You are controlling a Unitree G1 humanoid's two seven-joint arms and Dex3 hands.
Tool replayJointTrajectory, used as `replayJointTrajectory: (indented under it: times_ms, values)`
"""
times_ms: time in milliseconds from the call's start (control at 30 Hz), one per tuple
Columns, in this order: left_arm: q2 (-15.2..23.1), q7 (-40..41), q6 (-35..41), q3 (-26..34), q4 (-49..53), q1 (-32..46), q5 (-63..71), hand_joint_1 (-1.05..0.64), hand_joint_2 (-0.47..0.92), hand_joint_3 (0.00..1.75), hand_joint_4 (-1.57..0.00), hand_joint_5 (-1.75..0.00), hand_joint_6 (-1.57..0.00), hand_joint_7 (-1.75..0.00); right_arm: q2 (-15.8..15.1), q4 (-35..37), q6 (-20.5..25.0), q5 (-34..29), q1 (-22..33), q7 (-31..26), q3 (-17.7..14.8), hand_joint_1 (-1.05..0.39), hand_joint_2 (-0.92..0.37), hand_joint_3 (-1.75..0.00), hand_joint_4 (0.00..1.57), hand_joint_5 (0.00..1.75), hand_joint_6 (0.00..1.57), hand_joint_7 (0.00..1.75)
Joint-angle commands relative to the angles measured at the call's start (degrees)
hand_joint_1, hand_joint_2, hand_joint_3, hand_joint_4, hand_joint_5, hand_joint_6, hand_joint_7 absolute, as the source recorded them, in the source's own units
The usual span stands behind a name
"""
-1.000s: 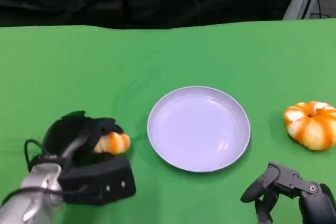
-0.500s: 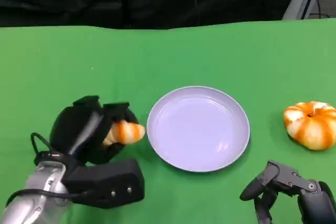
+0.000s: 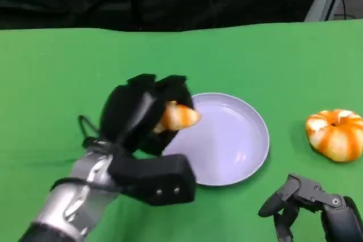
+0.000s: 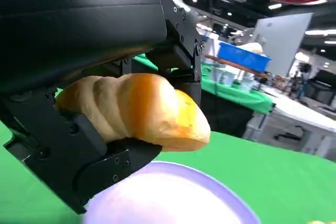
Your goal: Grasp the bread from the table and place it into the plate.
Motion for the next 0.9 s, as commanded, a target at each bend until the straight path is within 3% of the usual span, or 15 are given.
replayJointTrajectory:
  times_ms: [33,300,333,367,433,467,500,533,567,633,667,767,900]
  values:
    - [-2.38,-0.46,1.04,-1.83,4.52,-4.34,0.88,-0.14,0.3,1.36,-0.91,-1.75,-0.72,-1.69,-0.19,-0.33,0.1,0.24,0.26,-0.27,-0.07,0.12,-0.29,-1.38,0.83,1.69,0.82,1.27]
    - [-6.89,0.87,-0.02,-5.5,16.76,-11.31,1.85,-0.13,0.33,1.21,-0.89,-1.75,-0.7,-1.73,-0.1,-0.24,0.0,0.06,0.42,-0.46,-0.01,0.12,-0.3,-1.38,0.82,1.72,0.82,1.26]
    - [-7.5,-0.29,0.13,-5.82,18.06,-12.02,1.53,-0.14,0.35,1.17,-0.87,-1.75,-0.7,-1.67,-0.09,-0.17,-0.09,-0.01,0.43,-0.54,-0.01,0.12,-0.3,-1.37,0.82,1.73,0.82,1.26]
    - [-7.87,-1.1,0.18,-5.97,18.93,-12.5,1.25,-0.16,0.45,1.01,-0.77,-1.73,-0.71,-1.3,-0.09,-0.11,-0.17,-0.05,0.42,-0.58,-0.02,0.11,-0.3,-1.37,0.82,1.74,0.82,1.26]
    - [-8.07,-3.65,-0.05,-6.56,20.3,-13.4,0.9,-0.17,0.52,0.88,-0.71,-1.72,-0.75,-1.06,-0.06,-0.03,-0.21,0.11,0.41,-0.53,-0.01,0.1,-0.3,-1.37,0.82,1.74,0.82,1.26]
    - [-7.9,-5.56,-0.37,-7.25,21.02,-13.97,0.99,-0.22,0.68,0.64,-0.58,-1.32,-0.61,-0.7,-0.05,-0.05,-0.12,0.28,0.42,-0.43,0.0,0.1,-0.3,-1.37,0.81,1.74,0.82,1.26]
    - [-7.79,-8.01,-0.22,-7.89,21.63,-14.52,1.01,-0.26,0.79,0.43,-0.51,-1.07,-0.56,-0.47,-0.05,-0.03,-0.1,0.32,0.41,-0.41,-0.01,0.1,-0.3,-1.37,0.81,1.74,0.82,1.26]
    - [-7.72,-9.99,0.06,-8.38,22.04,-14.94,1.05,-0.37,0.87,0.32,-0.32,-0.82,-0.44,-0.27,-0.05,0.0,-0.1,0.36,0.39,-0.4,-0.02,0.1,-0.3,-1.37,0.81,1.74,0.83,1.26]
    - [-7.67,-11.2,0.4,-8.74,22.24,-15.18,1.24,-0.44,0.89,0.29,-0.23,-0.72,-0.38,-0.18,-0.05,0.02,-0.09,0.38,0.38,-0.4,-0.03,0.1,-0.3,-1.37,0.81,1.74,0.83,1.26]
    - [-7.33,-13.5,1.07,-9.43,21.93,-15.37,1.63,-0.52,0.91,0.28,-0.13,-0.62,-0.31,-0.11,-0.03,0.03,-0.13,0.51,0.37,-0.36,-0.01,0.1,-0.3,-1.37,0.81,1.74,0.83,1.26]
    - [-7.05,-15.03,1.53,-9.83,21.49,-15.38,1.79,-0.67,0.92,0.34,-0.05,-0.45,-0.21,-0.05,-0.02,0.01,-0.13,0.57,0.37,-0.33,0.01,0.1,-0.3,-1.37,0.81,1.74,0.83,1.26]
    - [-6.28,-20.26,3.4,-10.56,19.59,-15.32,1.74,-0.85,0.92,0.43,0.0,-0.15,-0.1,-0.01,0.13,-0.33,0.29,0.05,0.36,-0.45,0.14,0.1,-0.3,-1.38,0.81,1.73,0.83,1.26]
    - [-5.11,-25.63,4.7,-11.56,17.61,-15.43,1.86,-0.95,0.92,0.53,0.0,-0.01,-0.03,-0.01,0.25,-0.61,0.6,-0.28,0.46,-0.51,0.15,0.1,-0.29,-1.39,0.82,1.73,0.83,1.26]
